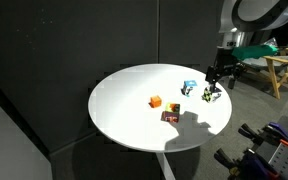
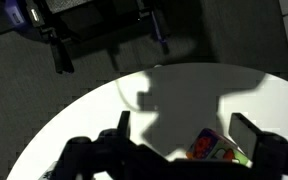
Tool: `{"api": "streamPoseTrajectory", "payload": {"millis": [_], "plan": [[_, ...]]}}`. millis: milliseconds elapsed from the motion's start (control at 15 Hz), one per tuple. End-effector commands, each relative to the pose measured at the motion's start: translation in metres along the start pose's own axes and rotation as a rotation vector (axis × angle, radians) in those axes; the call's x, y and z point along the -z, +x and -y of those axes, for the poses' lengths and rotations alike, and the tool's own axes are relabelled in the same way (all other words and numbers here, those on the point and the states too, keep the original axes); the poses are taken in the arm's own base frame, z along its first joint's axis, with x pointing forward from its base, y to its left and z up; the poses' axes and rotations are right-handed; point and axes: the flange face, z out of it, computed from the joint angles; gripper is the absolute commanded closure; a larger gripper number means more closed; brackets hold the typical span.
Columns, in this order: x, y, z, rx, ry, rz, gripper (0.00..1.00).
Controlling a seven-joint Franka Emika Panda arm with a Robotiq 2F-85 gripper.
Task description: Pick up the block with a house image and move it to the left on the table
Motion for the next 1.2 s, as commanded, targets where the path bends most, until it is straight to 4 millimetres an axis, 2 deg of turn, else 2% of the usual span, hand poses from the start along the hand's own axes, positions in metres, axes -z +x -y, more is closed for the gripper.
{"api": "streamPoseTrajectory", "payload": {"millis": [0, 400, 733, 1133], "plan": [[0.012, -0.021, -0.012, 0.013, 0.009, -0.009, 0.0], [0.024, -0.04, -0.019, 0.143, 0.009, -0.025, 0.0], [0.046, -0.049, -0.022, 0.227, 0.038, -0.103, 0.0], [0.07, -0.061, -0.028, 0.249, 0.056, -0.149, 0.0]]}}
